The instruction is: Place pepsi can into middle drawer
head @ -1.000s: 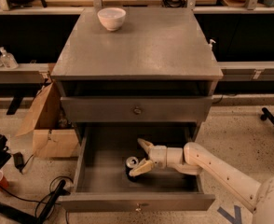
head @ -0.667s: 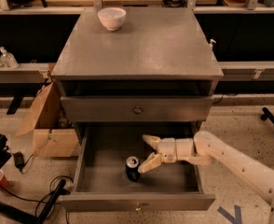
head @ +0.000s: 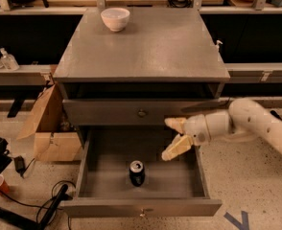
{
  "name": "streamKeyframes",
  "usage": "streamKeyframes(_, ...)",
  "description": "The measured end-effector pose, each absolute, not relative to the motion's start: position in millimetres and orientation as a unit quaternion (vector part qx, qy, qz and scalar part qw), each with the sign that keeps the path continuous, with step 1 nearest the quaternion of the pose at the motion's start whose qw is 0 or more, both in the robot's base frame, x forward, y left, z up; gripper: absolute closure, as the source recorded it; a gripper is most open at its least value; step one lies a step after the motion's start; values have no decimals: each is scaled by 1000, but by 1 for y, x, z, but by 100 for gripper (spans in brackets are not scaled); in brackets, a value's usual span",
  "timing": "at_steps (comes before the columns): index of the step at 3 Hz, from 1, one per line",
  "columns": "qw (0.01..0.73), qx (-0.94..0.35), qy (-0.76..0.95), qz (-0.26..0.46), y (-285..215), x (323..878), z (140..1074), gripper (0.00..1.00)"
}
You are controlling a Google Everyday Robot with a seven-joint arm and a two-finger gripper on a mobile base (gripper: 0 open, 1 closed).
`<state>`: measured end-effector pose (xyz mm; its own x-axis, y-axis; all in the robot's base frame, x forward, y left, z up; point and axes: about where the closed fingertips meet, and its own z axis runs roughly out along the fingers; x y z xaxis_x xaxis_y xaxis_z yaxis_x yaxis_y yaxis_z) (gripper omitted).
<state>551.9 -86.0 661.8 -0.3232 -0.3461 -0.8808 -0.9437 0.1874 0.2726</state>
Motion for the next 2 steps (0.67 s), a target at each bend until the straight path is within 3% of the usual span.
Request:
streamKeyframes(1,345,-480,710,383,-103,554,732,0)
streamKeyframes(2,347,-483,708,380,-100,553,740,0)
